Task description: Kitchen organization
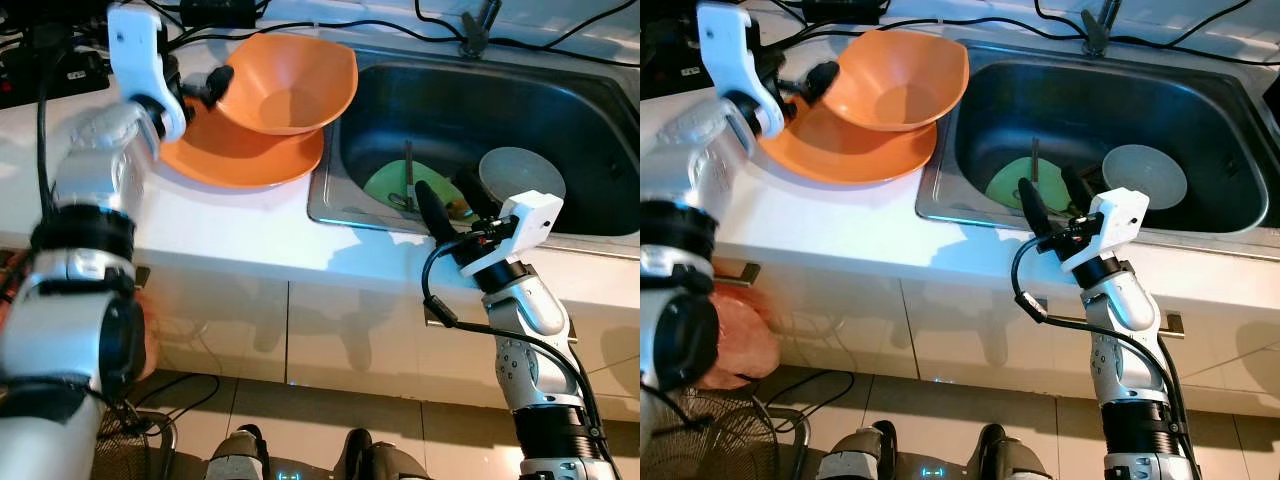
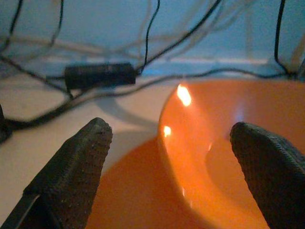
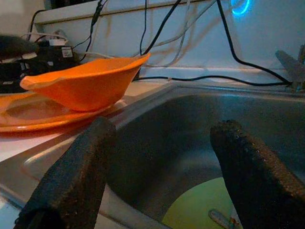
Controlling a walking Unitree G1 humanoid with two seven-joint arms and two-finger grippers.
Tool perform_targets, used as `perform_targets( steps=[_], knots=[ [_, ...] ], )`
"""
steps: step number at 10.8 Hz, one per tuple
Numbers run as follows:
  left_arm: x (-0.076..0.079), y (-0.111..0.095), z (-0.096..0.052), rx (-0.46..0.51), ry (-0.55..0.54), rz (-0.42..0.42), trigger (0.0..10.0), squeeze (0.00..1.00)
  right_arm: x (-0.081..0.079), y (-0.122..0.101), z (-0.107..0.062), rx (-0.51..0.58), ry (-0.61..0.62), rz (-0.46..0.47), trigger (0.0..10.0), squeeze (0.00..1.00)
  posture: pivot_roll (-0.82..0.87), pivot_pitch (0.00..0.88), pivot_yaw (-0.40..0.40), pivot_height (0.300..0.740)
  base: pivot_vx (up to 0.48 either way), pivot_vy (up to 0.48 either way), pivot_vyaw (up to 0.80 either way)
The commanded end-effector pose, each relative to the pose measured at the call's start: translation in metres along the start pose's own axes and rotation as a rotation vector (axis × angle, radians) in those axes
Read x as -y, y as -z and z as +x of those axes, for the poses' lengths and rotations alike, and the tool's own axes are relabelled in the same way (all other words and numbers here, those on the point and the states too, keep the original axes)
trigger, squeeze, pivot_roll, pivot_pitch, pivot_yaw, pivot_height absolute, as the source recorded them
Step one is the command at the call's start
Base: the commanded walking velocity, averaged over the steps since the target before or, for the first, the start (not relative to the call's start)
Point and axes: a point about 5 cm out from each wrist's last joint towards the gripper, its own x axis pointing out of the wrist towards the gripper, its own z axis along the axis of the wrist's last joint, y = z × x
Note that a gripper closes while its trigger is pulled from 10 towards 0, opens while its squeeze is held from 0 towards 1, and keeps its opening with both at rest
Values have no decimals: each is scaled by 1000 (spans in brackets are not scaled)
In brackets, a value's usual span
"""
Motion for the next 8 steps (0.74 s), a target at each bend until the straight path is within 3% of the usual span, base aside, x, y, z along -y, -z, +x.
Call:
perform_targets(
  steps=[1, 8],
  knots=[
    [4, -6, 3, 10, 23, 21, 10000, 0, 4, 3, 2, -41, 13, 3, 10000, 0, 198, 195, -42, 740, 0, 0, 0],
    [10, 4, 6, -37, 62, 9, 10000, 0, 6, -26, 16, 17, -37, -53, 10000, 0, 183, 201, -50, 740, 0, 0, 0]
  ],
)
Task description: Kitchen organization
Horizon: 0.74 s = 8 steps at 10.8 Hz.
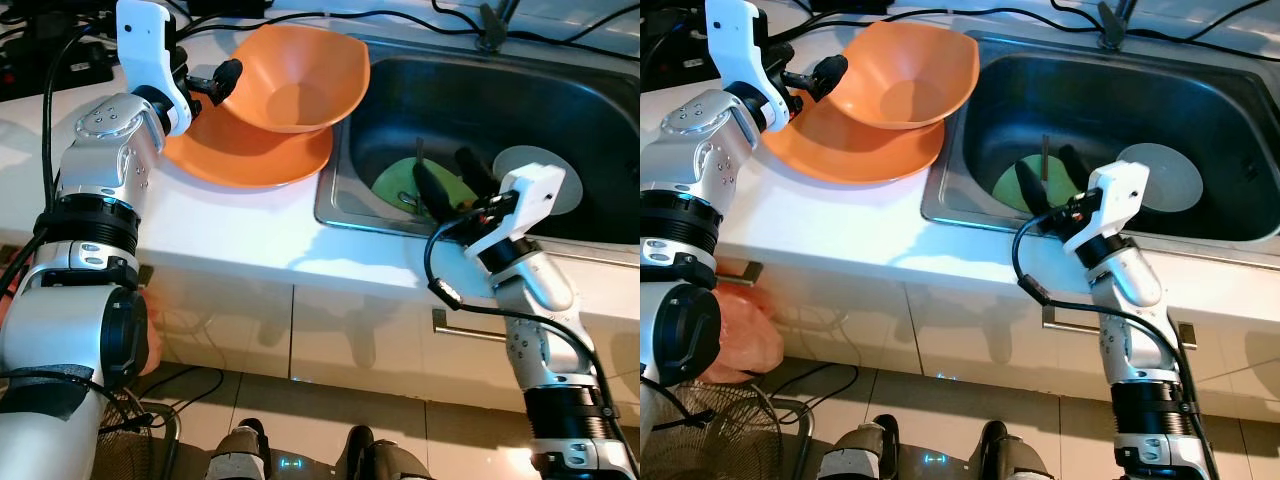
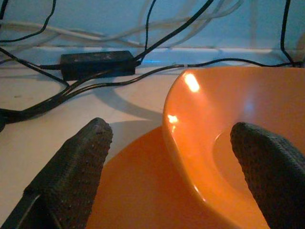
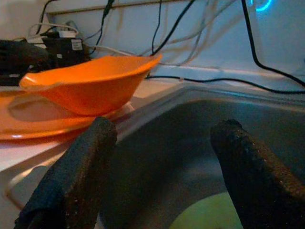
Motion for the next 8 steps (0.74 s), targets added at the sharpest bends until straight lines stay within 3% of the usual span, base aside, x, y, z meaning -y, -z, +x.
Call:
perform_targets(
  steps=[1, 4, 8],
  knots=[
    [4, 0, 3, -19, 28, 13, 10000, 0, 3, -8, 1, 19, 6, -20, 10000, 0, 180, 199, -48, 740, 0, 0, 0],
    [8, 2, 4, -36, 38, 13, 10000, 0, 6, -24, 8, 57, 2, -47, 10000, 0, 176, 193, -48, 740, 0, 0, 0],
    [9, 10, 4, -79, 47, -3, 10000, 0, 5, -25, 8, 54, -4, -46, 10000, 0, 178, 178, -47, 740, 0, 0, 0]
  ],
)
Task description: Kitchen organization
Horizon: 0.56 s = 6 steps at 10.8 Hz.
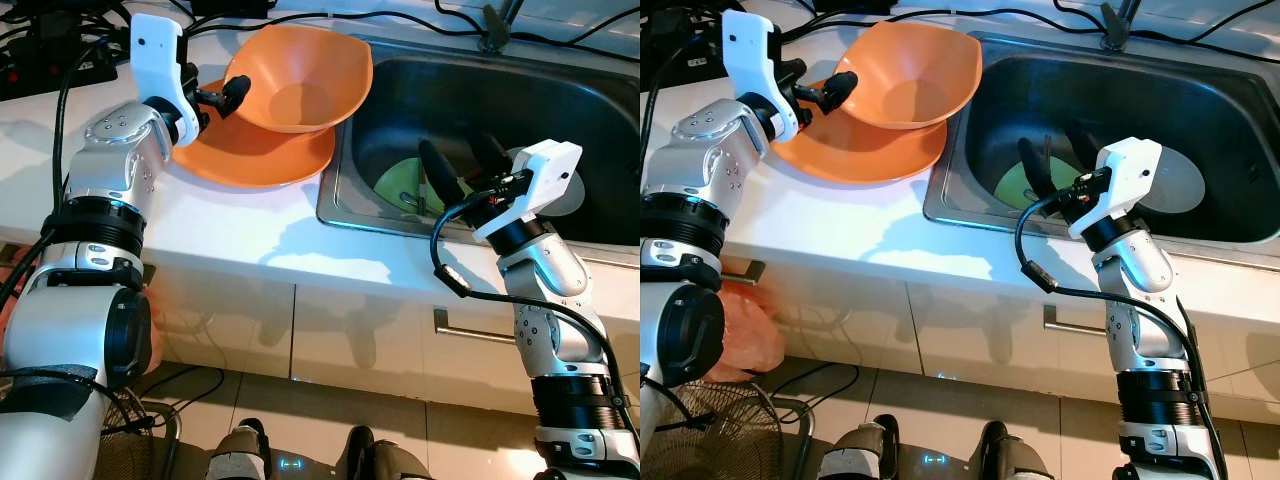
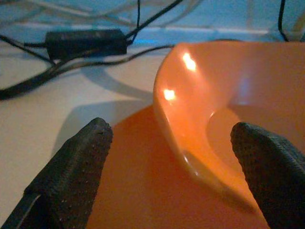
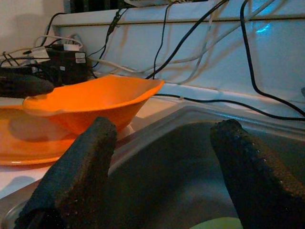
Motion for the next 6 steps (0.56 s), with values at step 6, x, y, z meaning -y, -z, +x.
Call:
perform_targets(
  steps=[6],
  knots=[
    [10, 14, 5, -126, 34, -35, 7137, 0, -2, -4, 1, 9, -3, 2, 10000, 0, 185, 180, -43, 740, 0, 0, 0]
  ],
)
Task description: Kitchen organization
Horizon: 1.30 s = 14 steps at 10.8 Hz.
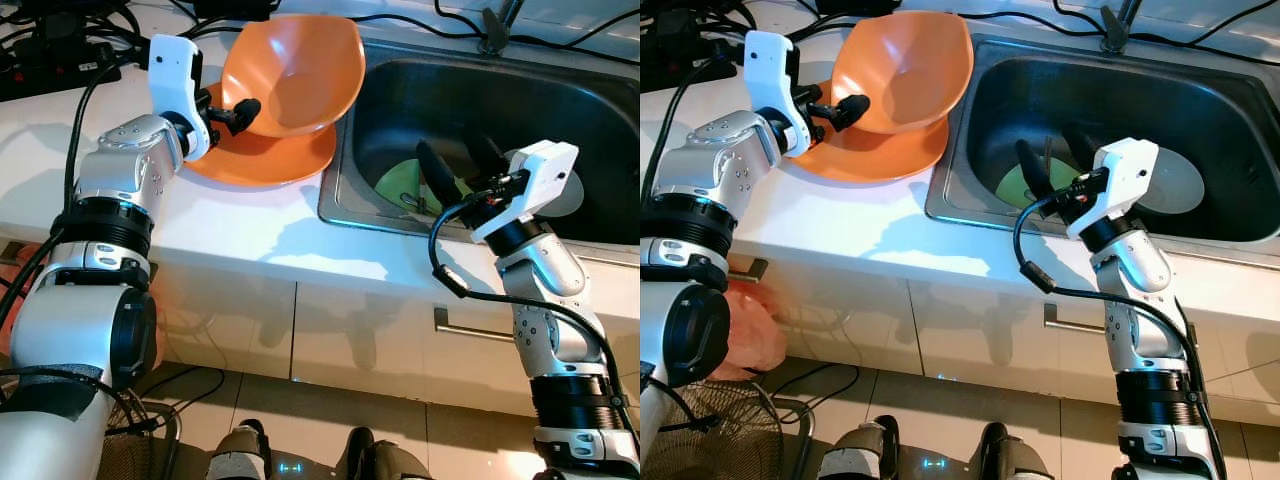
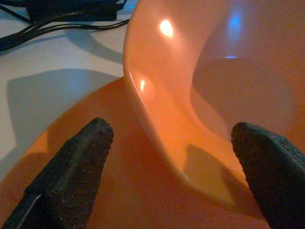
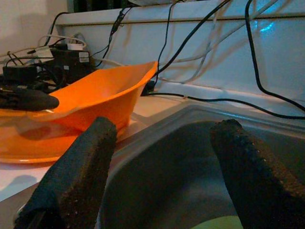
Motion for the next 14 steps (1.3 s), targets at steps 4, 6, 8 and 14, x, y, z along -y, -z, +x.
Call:
perform_targets(
  steps=[4, 6, 8, 14],
  knots=[
    [0, -7, 1, 23, -9, -12, 0, 0, 0, -6, 0, 18, 3, -11, 10000, 0, 186, 186, -44, 740, 0, 0, 0],
    [-1, -8, 0, 29, -10, -17, 0, 0, 0, -5, 0, 14, 2, -11, 10000, 0, 187, 192, -45, 740, 0, 0, 0],
    [-2, -10, -1, 42, -13, -26, 0, 0, 0, -4, 0, 8, 1, -13, 10000, 0, 188, 195, -46, 740, 0, 0, 0],
    [-6, -17, -3, 78, -30, -65, 0, 0, -1, -3, 2, 3, -3, -18, 10000, 0, 191, 197, -51, 740, 0, 0, 0]
  ],
)
